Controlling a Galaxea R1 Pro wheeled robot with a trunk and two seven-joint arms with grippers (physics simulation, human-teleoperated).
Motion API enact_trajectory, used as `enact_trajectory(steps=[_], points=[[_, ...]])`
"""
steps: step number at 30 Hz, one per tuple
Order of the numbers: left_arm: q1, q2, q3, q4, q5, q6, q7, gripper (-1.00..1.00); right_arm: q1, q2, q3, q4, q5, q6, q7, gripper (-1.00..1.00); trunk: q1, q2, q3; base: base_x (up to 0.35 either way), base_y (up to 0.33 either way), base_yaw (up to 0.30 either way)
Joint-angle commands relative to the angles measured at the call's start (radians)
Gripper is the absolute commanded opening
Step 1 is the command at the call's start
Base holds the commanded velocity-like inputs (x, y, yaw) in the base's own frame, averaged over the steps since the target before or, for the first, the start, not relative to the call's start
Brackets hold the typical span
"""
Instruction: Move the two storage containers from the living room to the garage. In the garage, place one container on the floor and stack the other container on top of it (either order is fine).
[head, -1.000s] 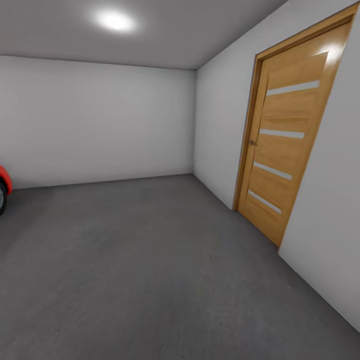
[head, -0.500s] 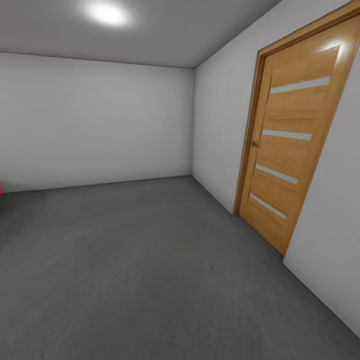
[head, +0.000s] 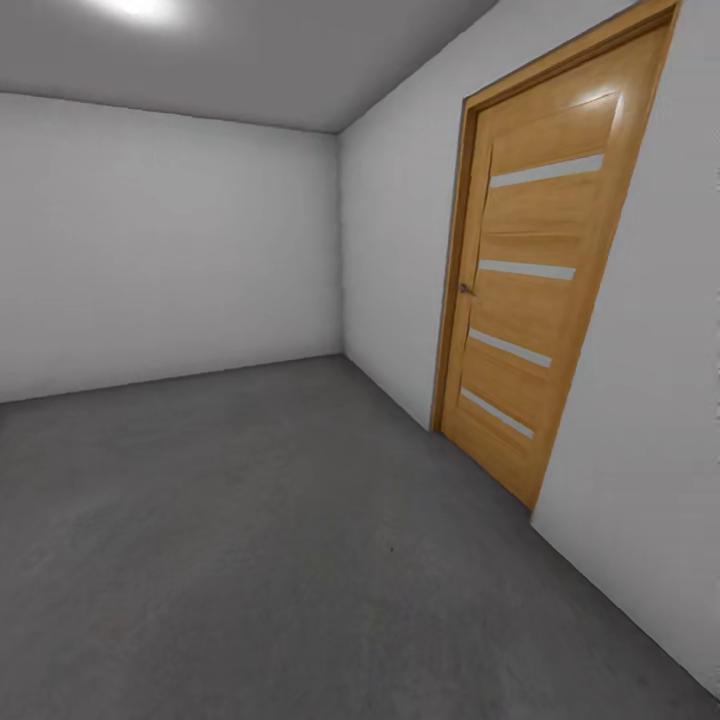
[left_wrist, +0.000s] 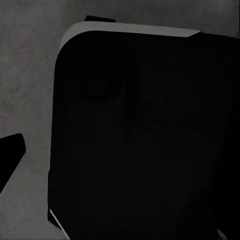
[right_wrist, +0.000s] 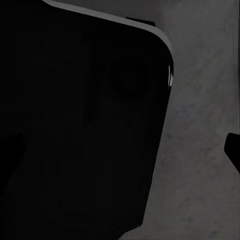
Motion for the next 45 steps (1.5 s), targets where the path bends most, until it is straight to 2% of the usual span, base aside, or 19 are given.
enact_trajectory(steps=[1,17,25,45], points=[[0.0,0.0,0.0,0.0,0.009,-0.002,0.0,1.0,0.0,0.0,-0.001,0.0,0.008,-0.002,0.0,1.0,0.001,0.0,-0.001,0.331,0.0,-0.2],[0.0,0.0,-0.001,0.0,0.009,0.0,0.0,1.0,0.0,-0.003,0.012,0.0,0.019,-0.001,0.0,1.0,0.001,0.0,-0.001,0.331,0.0,-0.025],[0.0,0.0,-0.001,0.0,0.009,0.0,0.0,1.0,0.0,-0.002,0.0,0.0,0.011,-0.003,0.0,1.0,0.001,0.0,-0.001,0.331,0.0,-0.012],[0.0,0.001,-0.001,0.001,0.01,0.002,0.0,1.0,0.0,0.0,0.007,0.0,0.01,-0.002,0.0,1.0,0.001,0.0,-0.001,0.327,0.127,-0.202]])
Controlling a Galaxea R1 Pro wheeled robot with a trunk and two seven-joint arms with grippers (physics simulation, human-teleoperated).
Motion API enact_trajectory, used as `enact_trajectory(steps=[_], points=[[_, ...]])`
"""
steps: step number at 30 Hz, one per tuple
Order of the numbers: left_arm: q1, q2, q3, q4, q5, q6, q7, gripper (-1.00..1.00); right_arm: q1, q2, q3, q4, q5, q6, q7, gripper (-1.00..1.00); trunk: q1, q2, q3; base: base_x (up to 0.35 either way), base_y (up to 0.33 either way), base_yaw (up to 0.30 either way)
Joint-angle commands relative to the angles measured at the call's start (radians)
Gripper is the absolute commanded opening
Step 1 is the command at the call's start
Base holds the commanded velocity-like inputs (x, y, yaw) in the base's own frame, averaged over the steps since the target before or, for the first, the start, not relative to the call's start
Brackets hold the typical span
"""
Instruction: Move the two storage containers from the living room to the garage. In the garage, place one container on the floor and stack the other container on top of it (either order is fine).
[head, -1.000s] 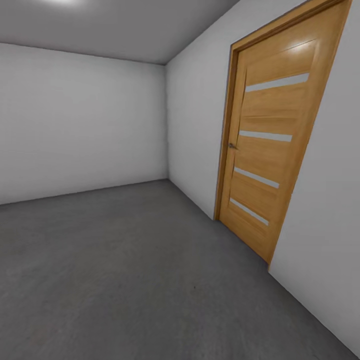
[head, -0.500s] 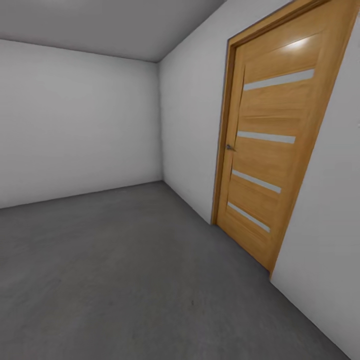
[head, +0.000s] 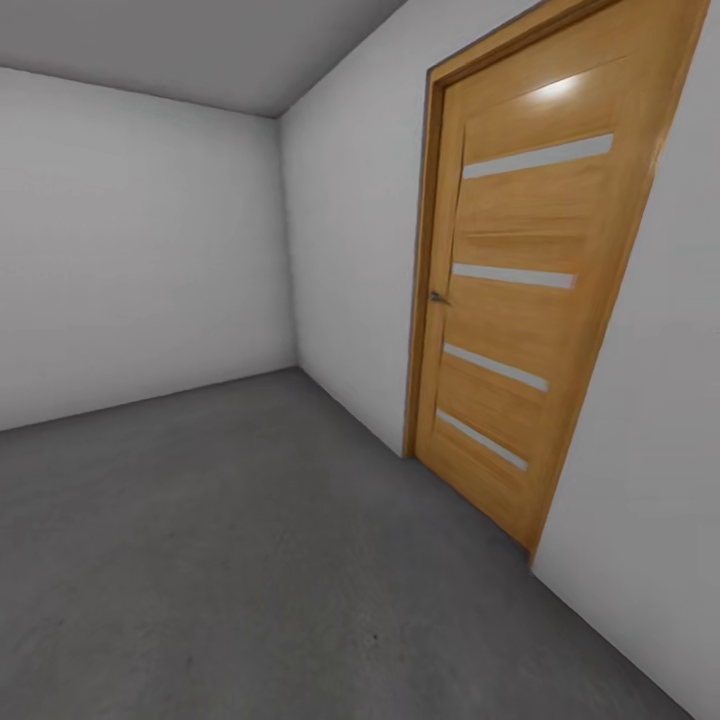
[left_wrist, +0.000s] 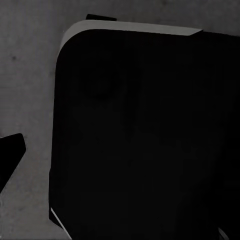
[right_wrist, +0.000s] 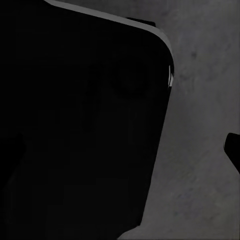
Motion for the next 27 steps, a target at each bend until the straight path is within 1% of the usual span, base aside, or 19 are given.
enact_trajectory(steps=[1,8,14,18,27], points=[[0.0,0.0,0.0,0.0,0.009,-0.002,0.0,1.0,0.0,0.0,0.0,0.0,0.007,-0.002,0.0,1.0,0.001,0.0,-0.001,0.321,0.185,-0.052],[0.0,0.0,-0.001,0.0,0.009,-0.002,0.0,1.0,0.0,0.0,-0.003,0.0,0.007,-0.003,0.0,1.0,0.001,0.0,-0.001,0.321,0.177,-0.01],[0.0,0.0,-0.001,0.001,0.009,-0.002,0.0,1.0,0.0,-0.001,-0.008,0.0,0.005,-0.004,0.0,1.0,0.001,0.0,-0.001,0.321,0.119,-0.006],[0.0,0.0,0.0,0.001,0.009,-0.003,0.0,1.0,0.0,0.0,-0.011,0.0,0.003,-0.002,0.0,1.0,0.001,0.0,-0.001,0.321,0.1,-0.175],[0.0,0.0,0.0,0.001,0.009,-0.004,0.0,1.0,0.0,-0.001,-0.011,0.0,0.003,-0.002,0.0,1.0,0.001,0.0,-0.001,0.321,0.097,-0.242]])
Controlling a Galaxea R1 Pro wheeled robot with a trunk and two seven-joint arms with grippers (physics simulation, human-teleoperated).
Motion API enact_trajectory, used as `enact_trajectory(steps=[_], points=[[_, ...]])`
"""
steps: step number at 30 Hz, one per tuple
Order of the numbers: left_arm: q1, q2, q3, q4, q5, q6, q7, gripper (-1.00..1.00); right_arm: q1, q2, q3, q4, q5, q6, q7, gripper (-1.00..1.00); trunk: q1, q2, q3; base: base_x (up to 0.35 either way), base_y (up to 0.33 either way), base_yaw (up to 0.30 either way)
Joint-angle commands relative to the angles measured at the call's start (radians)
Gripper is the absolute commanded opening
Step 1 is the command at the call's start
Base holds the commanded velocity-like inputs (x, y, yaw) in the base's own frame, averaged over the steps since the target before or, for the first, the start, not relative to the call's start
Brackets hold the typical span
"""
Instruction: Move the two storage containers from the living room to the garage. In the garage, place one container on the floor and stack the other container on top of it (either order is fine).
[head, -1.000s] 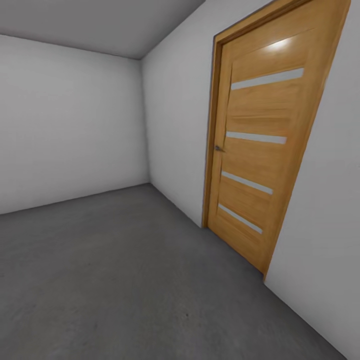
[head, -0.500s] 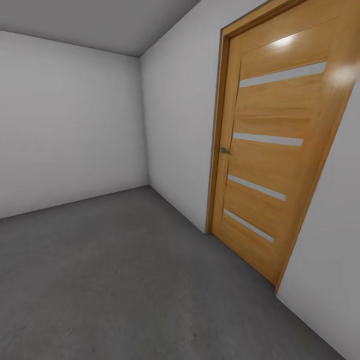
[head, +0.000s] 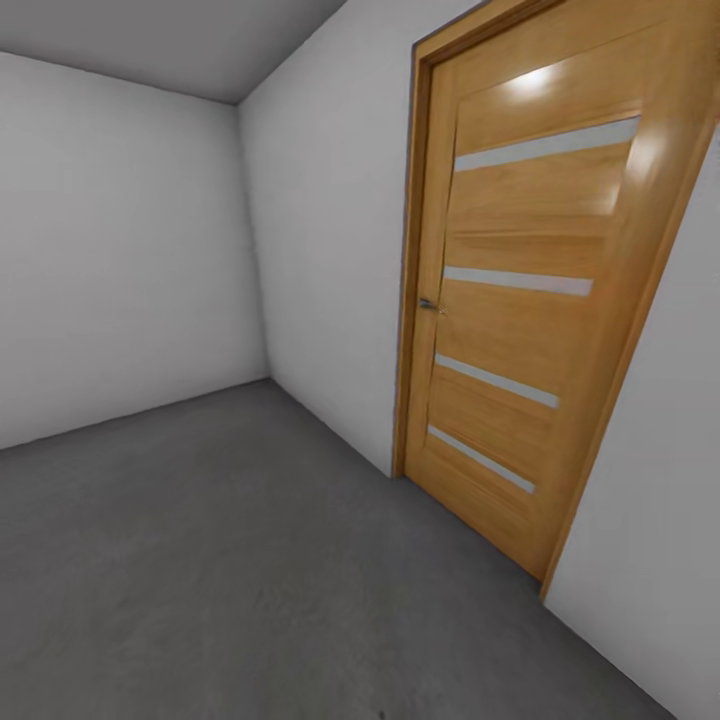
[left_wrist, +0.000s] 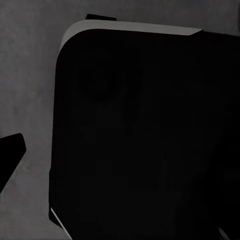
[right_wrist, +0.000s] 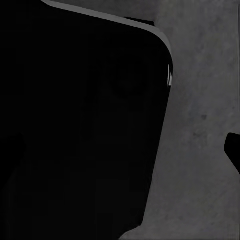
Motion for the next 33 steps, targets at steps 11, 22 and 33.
enact_trajectory(steps=[11,22,33], points=[[0.0,0.0,0.0,0.0,0.009,-0.002,0.0,1.0,0.0,-0.001,-0.001,0.0,0.008,-0.002,0.0,1.0,0.001,0.0,-0.001,0.321,0.097,-0.25],[0.0,0.0,0.0,0.0,0.009,-0.003,0.0,1.0,0.0,-0.001,-0.001,0.0,0.008,-0.002,0.0,1.0,0.001,0.0,-0.001,0.321,0.097,-0.25],[0.0,0.0,0.0,-0.001,0.008,-0.003,0.0,1.0,0.0,-0.002,-0.001,0.0,0.008,-0.002,0.0,1.0,0.001,0.0,-0.001,0.321,0.097,-0.25]])
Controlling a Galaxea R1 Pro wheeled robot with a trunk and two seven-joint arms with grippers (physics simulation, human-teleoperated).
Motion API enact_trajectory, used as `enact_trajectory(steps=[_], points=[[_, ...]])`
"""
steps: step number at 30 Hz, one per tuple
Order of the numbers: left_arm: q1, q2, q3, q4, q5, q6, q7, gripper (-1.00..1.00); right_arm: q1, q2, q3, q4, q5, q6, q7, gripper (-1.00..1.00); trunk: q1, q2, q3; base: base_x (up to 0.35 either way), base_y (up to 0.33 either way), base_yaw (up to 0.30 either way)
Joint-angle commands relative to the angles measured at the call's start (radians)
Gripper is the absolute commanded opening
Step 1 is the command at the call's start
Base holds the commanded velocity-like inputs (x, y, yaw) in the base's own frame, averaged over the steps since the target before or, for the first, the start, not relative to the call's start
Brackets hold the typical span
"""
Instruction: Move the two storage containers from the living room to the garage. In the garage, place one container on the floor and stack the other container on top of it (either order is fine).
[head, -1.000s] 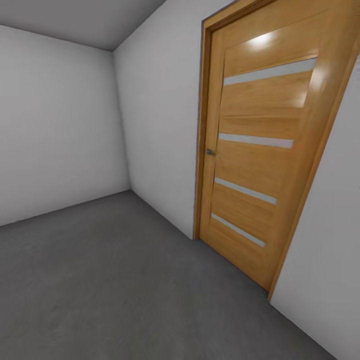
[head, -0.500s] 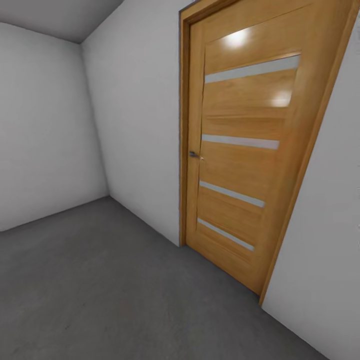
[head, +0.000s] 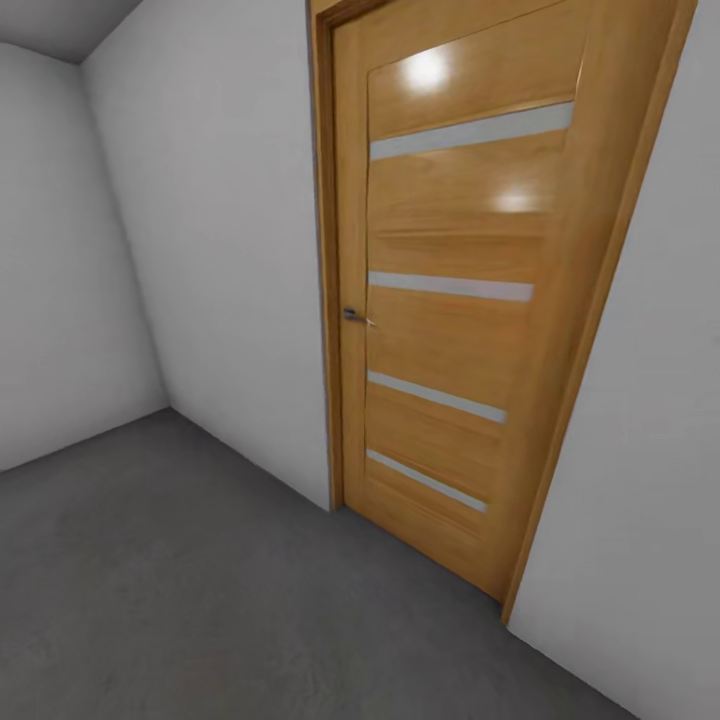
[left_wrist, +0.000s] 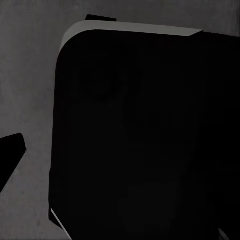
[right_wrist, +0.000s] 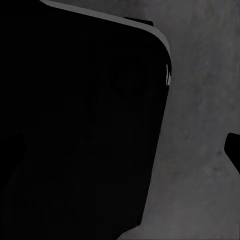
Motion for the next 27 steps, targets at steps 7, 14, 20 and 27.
enact_trajectory(steps=[7,14,20,27], points=[[0.0,0.0,0.0,0.0,0.008,-0.003,0.0,1.0,0.0,0.0,-0.001,0.0,0.008,-0.002,0.0,1.0,0.001,0.0,-0.001,0.321,0.097,-0.25],[0.0,0.0,0.001,0.0,0.008,-0.009,0.0,1.0,0.0,0.0,-0.001,0.0,0.008,-0.002,0.0,1.0,0.001,0.0,-0.001,0.321,0.115,-0.25],[0.0,-0.001,0.002,0.0,0.008,-0.01,0.0,1.0,0.0,0.001,-0.001,0.0,0.008,-0.002,0.0,1.0,0.001,0.0,-0.001,0.321,0.135,-0.25],[0.0,0.0,0.001,0.0,0.008,-0.01,0.0,1.0,0.0,0.0,-0.001,0.0,0.008,-0.002,0.0,1.0,0.001,0.0,-0.001,0.32,0.155,-0.214]])
